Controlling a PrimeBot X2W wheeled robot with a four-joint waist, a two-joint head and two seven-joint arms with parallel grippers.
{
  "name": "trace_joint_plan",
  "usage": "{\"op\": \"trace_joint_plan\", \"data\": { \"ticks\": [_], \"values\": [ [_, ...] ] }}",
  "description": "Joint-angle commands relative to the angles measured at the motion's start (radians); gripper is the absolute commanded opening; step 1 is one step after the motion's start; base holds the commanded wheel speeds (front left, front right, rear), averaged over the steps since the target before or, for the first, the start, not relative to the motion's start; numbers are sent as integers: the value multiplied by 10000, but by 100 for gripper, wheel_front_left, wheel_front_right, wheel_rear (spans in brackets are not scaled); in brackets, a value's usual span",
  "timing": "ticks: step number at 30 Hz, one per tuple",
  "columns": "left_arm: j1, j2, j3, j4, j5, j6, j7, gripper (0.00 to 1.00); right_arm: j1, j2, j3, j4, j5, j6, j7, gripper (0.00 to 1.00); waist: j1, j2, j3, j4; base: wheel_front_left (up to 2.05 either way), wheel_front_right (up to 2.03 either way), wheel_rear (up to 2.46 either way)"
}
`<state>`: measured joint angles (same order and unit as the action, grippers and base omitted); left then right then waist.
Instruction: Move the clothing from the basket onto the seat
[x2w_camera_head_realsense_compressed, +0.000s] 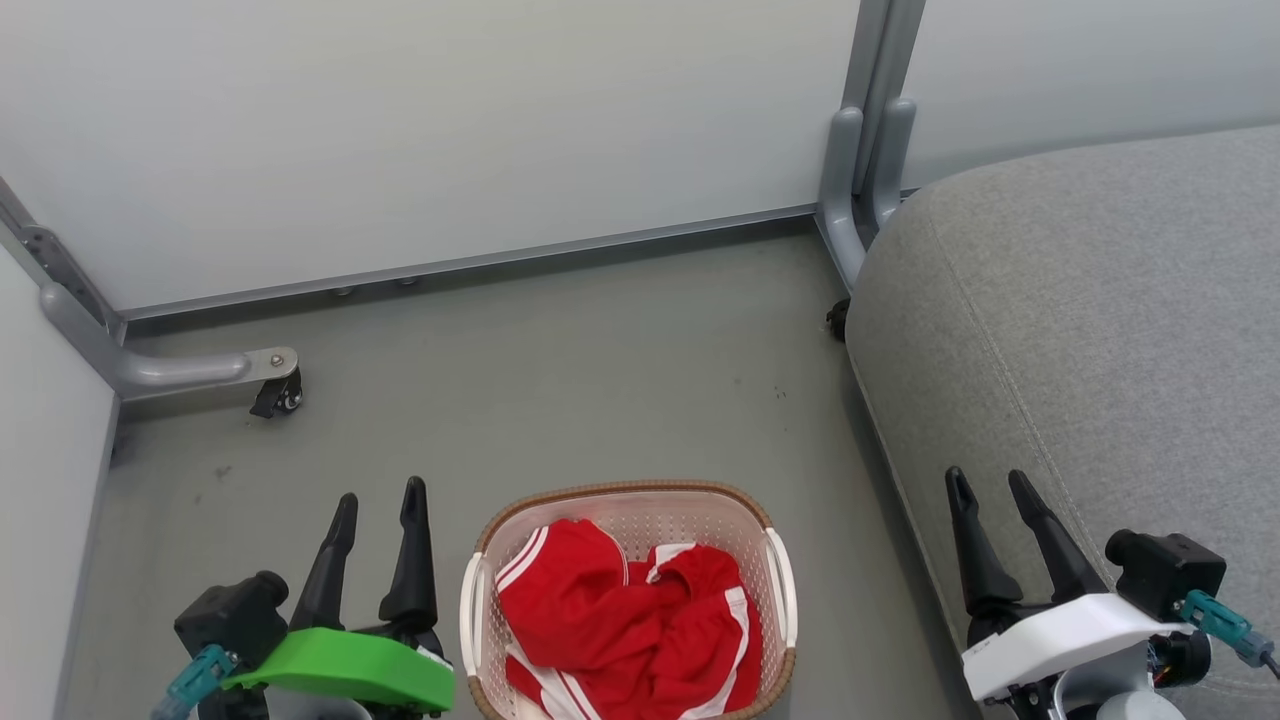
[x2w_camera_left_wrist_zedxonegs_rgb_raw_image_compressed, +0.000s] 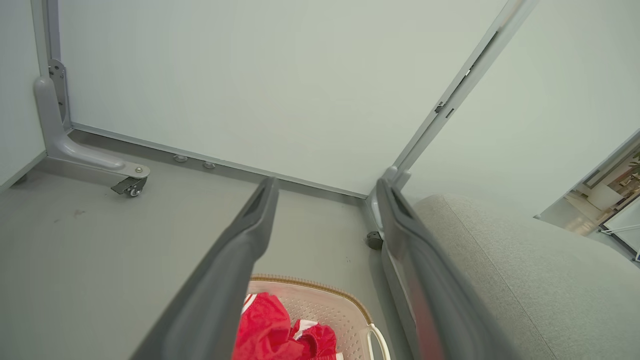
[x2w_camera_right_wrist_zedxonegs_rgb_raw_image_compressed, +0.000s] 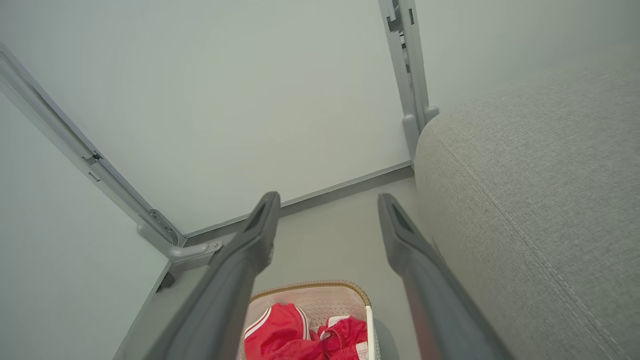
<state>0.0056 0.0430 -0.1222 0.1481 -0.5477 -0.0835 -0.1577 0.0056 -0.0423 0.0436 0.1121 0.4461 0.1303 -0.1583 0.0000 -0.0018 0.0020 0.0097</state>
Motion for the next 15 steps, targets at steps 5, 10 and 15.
{"op": "trace_joint_plan", "data": {
  "ticks": [5,10,15],
  "values": [
    [59,77,-73,-139,630,-7,-204,100,67,-65,86,-217,-695,4,-197,100,0,11,-20,12,0,0,0],
    [101,81,-160,-202,1095,14,-313,100,109,-69,184,-269,-1160,4,-306,100,0,12,-29,12,0,0,0],
    [136,84,-246,-264,1513,27,-419,100,152,-74,253,-317,-1633,4,-421,100,0,12,-33,14,0,0,0]
  ]
}}
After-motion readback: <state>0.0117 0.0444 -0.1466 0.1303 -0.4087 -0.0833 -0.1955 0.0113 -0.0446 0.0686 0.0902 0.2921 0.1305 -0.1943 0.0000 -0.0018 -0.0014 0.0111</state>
